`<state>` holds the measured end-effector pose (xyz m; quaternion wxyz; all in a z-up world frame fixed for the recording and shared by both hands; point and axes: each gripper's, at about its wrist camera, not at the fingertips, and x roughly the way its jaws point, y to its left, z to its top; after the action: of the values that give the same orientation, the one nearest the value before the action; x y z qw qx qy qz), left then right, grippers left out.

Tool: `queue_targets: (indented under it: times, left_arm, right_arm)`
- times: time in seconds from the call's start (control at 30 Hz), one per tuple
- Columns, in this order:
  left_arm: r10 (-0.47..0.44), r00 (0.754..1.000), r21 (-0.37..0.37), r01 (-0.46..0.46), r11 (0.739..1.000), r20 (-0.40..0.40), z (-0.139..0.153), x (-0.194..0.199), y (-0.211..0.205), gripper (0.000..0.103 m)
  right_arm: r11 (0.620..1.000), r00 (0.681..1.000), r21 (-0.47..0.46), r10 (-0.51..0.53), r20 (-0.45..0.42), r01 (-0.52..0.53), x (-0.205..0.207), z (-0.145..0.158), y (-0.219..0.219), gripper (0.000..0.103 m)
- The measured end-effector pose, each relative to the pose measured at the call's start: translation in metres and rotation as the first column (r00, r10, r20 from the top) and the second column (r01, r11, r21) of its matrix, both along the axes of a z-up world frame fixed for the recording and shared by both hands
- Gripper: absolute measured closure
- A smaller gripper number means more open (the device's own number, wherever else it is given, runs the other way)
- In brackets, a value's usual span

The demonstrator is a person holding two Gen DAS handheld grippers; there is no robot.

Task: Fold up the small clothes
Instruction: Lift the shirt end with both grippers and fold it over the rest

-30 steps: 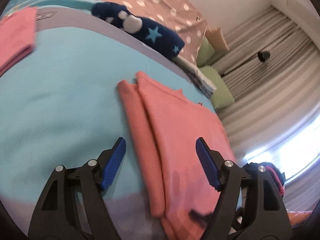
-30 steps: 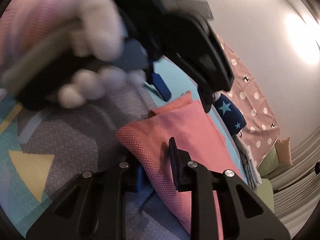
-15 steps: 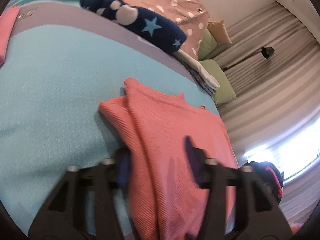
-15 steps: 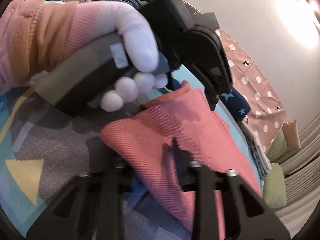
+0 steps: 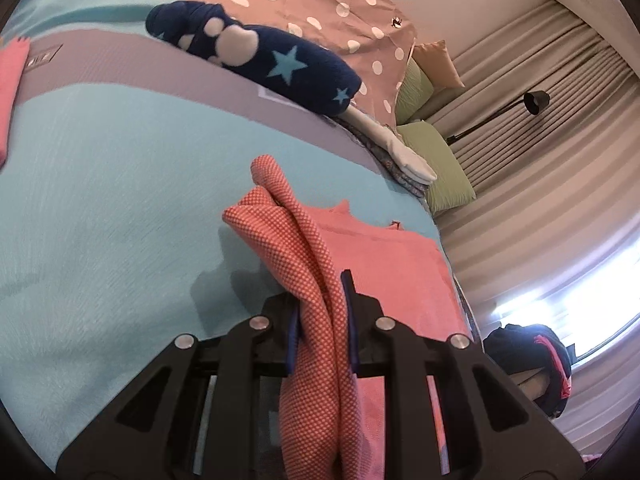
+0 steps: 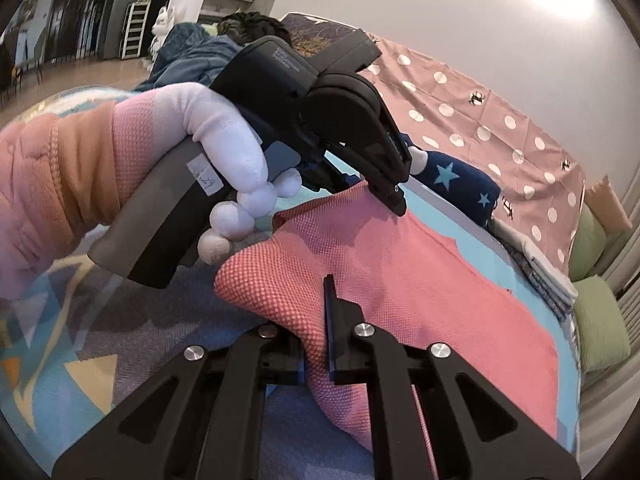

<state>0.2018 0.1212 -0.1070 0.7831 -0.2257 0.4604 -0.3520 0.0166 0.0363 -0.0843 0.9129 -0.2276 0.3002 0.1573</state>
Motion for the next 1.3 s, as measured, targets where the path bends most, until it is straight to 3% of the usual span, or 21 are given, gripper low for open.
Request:
queue_targets:
  times: [0.47, 0.8, 1.3]
  left_arm:
    - [-0.012, 0.999, 0.080, 0.009, 0.997, 0.043, 0.039, -0.006, -0.044, 0.086]
    - [-0.026, 0.997, 0.135, 0.016, 0.991, 0.077, 0.068, -0.012, -0.105, 0.087]
    - [-0.102, 0.992, 0.255, 0.081, 0.964, 0.070, 0.079, -0.026, -0.229, 0.087]
  right_arm:
    - [0.978, 0.995, 0.189, -0.100, 0.028, 0.092, -0.008, 0.023, -0.061, 0.097]
    - [0.907, 0.982, 0.383, -0.189, 0.001, 0.174, -0.021, 0.040, -0.134, 0.097]
    - [0.783, 0.950, 0.550, -0.306, -0.064, 0.289, -0.051, 0.034, -0.226, 0.097]
